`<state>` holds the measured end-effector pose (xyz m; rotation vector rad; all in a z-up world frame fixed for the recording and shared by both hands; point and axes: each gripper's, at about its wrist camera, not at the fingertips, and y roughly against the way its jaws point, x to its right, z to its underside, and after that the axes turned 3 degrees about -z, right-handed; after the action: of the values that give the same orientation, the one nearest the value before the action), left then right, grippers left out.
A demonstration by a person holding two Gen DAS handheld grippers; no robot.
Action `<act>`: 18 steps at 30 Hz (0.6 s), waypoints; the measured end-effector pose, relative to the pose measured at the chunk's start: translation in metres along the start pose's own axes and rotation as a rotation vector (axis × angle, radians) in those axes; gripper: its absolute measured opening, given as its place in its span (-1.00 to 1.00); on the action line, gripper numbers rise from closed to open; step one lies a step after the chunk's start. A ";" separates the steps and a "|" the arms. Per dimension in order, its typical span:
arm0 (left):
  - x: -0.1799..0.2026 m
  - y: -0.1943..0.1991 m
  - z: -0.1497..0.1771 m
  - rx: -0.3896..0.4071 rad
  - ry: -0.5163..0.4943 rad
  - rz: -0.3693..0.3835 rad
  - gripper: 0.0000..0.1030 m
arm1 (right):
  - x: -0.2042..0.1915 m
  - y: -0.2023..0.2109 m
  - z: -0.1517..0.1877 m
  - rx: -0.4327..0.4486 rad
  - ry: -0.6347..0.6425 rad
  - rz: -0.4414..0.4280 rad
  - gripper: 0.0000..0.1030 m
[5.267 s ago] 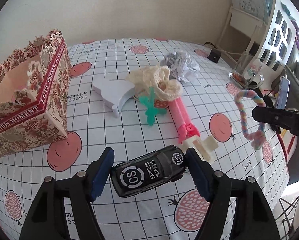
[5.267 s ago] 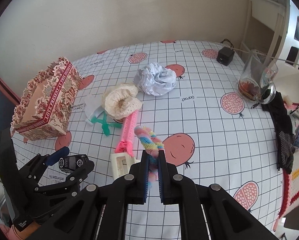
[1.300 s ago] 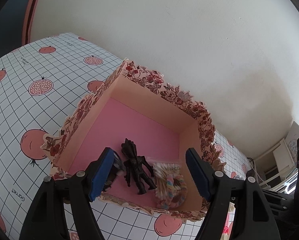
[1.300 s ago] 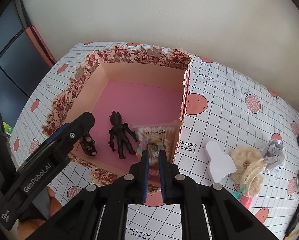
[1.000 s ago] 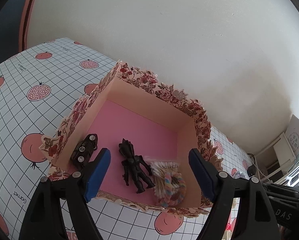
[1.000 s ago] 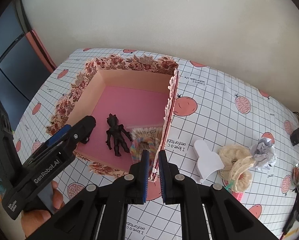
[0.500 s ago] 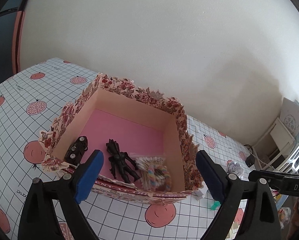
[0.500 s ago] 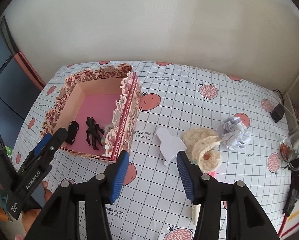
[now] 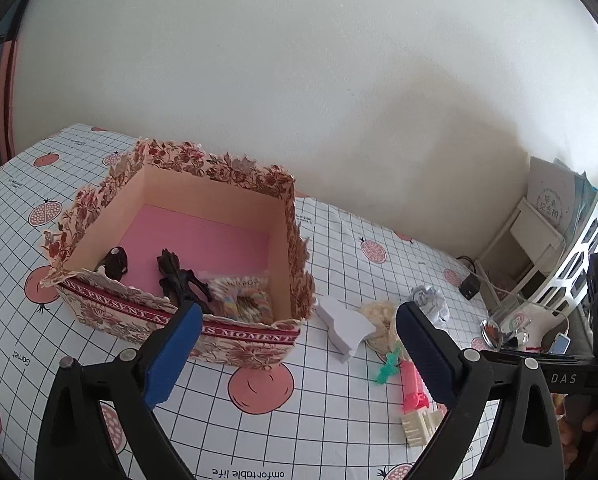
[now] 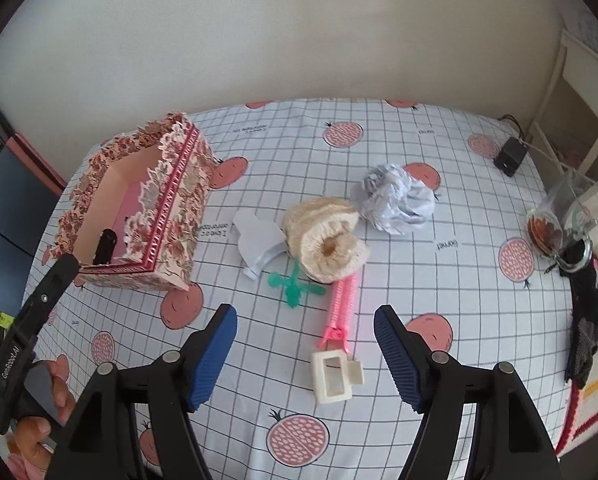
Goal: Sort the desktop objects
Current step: 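Grasp the white claw clip with the right gripper while the left gripper moves toward the green toy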
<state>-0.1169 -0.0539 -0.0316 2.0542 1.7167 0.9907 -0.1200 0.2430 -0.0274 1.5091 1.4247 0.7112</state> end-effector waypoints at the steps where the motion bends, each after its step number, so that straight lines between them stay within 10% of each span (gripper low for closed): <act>1: 0.005 -0.003 0.003 -0.013 -0.014 -0.006 0.90 | 0.006 -0.004 0.005 -0.012 -0.009 0.002 0.44; 18: 0.048 -0.055 0.034 -0.223 -0.184 -0.091 0.90 | 0.034 -0.082 0.061 -0.200 0.002 -0.003 0.44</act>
<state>-0.1328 0.0127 -0.0745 1.8469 1.5181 0.8903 -0.0971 0.2553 -0.1324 1.3509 1.3150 0.8279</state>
